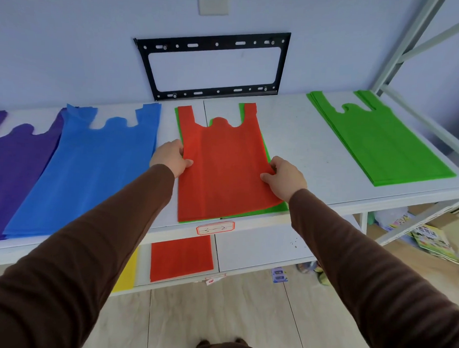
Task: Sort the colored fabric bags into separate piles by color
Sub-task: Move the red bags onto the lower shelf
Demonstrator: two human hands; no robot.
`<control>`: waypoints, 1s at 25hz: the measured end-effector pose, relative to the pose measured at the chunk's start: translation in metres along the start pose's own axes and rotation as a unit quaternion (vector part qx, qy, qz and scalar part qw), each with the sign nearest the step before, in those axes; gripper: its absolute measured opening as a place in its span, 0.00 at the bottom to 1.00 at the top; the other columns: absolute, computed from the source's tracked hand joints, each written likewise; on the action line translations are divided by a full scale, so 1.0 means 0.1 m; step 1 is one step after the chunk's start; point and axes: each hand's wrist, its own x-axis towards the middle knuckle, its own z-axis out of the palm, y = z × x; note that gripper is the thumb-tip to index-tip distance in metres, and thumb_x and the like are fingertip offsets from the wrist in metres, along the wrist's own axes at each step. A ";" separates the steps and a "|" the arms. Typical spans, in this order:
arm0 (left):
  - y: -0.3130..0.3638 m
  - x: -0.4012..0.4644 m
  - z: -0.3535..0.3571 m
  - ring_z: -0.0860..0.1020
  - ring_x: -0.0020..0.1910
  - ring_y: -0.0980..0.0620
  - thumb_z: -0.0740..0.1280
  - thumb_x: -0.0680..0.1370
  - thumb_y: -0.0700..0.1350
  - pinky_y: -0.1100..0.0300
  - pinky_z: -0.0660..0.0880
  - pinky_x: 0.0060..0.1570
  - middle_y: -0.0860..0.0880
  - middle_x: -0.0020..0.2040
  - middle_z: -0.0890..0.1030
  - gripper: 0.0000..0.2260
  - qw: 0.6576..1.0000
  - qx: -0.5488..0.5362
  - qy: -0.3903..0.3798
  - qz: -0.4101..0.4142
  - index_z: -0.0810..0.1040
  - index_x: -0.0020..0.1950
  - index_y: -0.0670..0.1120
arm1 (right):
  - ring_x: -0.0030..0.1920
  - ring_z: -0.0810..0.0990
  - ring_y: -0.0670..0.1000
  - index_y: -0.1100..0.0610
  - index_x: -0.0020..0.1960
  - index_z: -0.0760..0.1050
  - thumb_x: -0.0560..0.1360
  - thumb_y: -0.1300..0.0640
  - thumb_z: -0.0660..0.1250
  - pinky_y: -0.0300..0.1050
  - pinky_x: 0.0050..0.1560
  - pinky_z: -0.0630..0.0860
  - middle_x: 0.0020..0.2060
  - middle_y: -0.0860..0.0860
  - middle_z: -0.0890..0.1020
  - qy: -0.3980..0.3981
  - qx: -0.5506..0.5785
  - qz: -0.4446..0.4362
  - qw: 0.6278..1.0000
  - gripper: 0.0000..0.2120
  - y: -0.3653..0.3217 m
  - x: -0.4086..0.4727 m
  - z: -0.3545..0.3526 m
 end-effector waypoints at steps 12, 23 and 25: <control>-0.03 -0.15 -0.09 0.80 0.46 0.46 0.64 0.78 0.57 0.54 0.75 0.47 0.47 0.49 0.79 0.23 0.993 -0.103 0.015 -0.050 0.67 0.66 0.45 | 0.43 0.82 0.54 0.58 0.59 0.77 0.79 0.64 0.61 0.50 0.47 0.81 0.48 0.56 0.83 -0.086 0.450 0.043 0.888 0.11 -0.26 0.11 -0.09; 0.11 -0.58 -0.13 0.85 0.39 0.41 0.47 0.76 0.72 0.52 0.83 0.38 0.35 0.48 0.83 0.37 0.903 -0.328 -0.204 -0.187 0.57 0.77 0.49 | 0.32 0.84 0.47 0.60 0.52 0.76 0.80 0.66 0.60 0.39 0.35 0.81 0.35 0.54 0.85 -0.145 0.689 0.113 0.701 0.07 -0.54 0.05 -0.44; 0.15 -0.62 -0.06 0.85 0.45 0.43 0.53 0.77 0.68 0.53 0.82 0.38 0.38 0.55 0.83 0.34 0.808 -0.491 -0.258 -0.198 0.61 0.76 0.48 | 0.30 0.84 0.47 0.60 0.48 0.76 0.79 0.67 0.61 0.38 0.34 0.81 0.32 0.53 0.85 -0.138 0.722 0.135 0.664 0.06 -0.44 -0.02 -0.55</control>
